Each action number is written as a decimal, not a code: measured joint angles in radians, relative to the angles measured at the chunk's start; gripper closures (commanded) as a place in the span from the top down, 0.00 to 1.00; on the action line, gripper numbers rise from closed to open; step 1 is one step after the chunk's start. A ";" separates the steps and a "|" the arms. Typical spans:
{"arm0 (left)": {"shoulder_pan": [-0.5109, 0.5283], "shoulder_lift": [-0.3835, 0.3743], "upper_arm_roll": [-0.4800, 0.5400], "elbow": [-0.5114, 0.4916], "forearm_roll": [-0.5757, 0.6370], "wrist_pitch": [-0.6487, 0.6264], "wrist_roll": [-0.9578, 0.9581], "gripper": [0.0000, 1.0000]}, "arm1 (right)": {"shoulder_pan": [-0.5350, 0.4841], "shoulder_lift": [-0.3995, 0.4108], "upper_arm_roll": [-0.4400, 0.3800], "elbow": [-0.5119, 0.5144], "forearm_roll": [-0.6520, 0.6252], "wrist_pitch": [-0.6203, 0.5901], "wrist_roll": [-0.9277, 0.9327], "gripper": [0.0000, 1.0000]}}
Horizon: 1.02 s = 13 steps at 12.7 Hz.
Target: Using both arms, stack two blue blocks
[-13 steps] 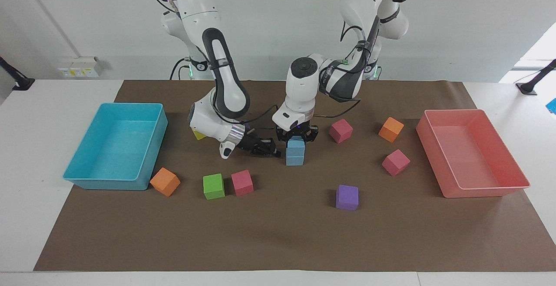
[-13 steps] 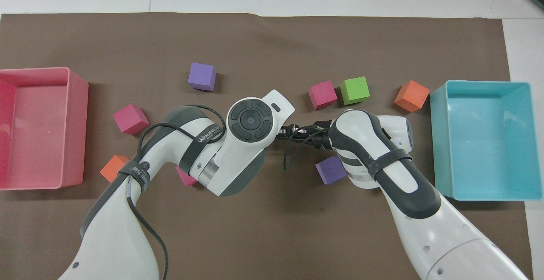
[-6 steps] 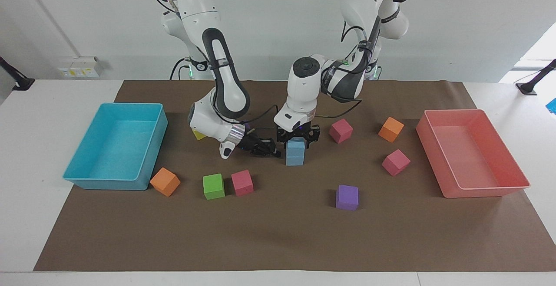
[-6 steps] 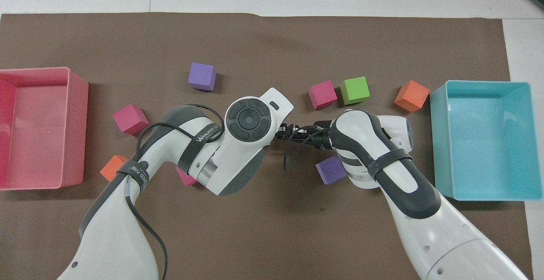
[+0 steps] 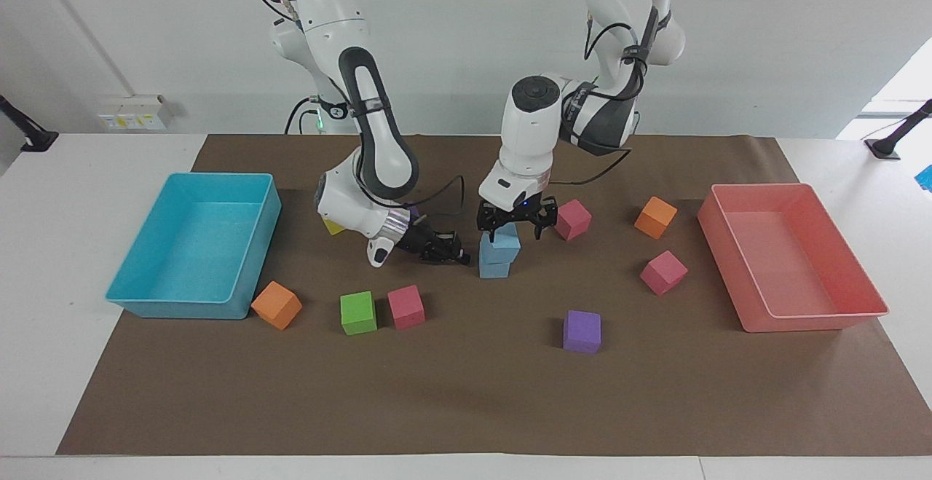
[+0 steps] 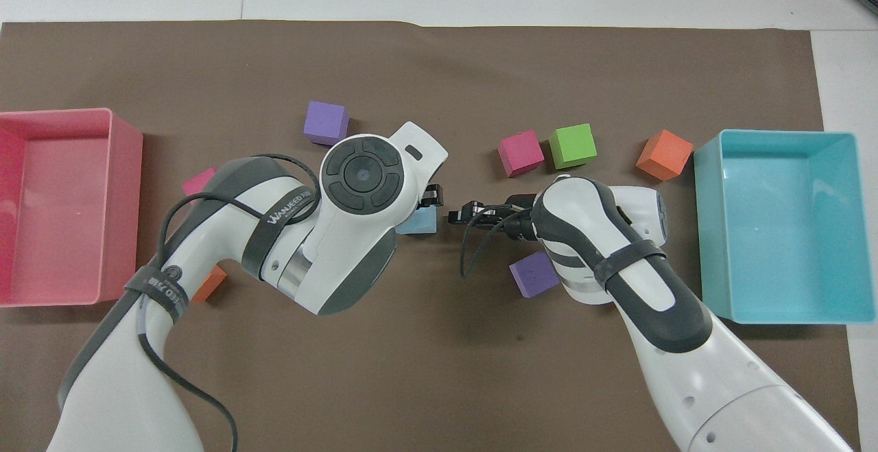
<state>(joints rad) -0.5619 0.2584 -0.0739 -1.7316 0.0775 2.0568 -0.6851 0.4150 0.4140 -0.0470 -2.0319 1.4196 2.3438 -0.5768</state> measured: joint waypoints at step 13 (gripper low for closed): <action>0.213 -0.317 0.010 -0.166 0.000 -0.159 0.375 1.00 | -0.006 -0.052 -0.013 0.003 -0.136 0.099 0.004 0.16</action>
<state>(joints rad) -0.3493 -0.0588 -0.0640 -1.8979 0.0775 1.8973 -0.3098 0.4089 0.3619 -0.0603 -2.0284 1.2834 2.4427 -0.5725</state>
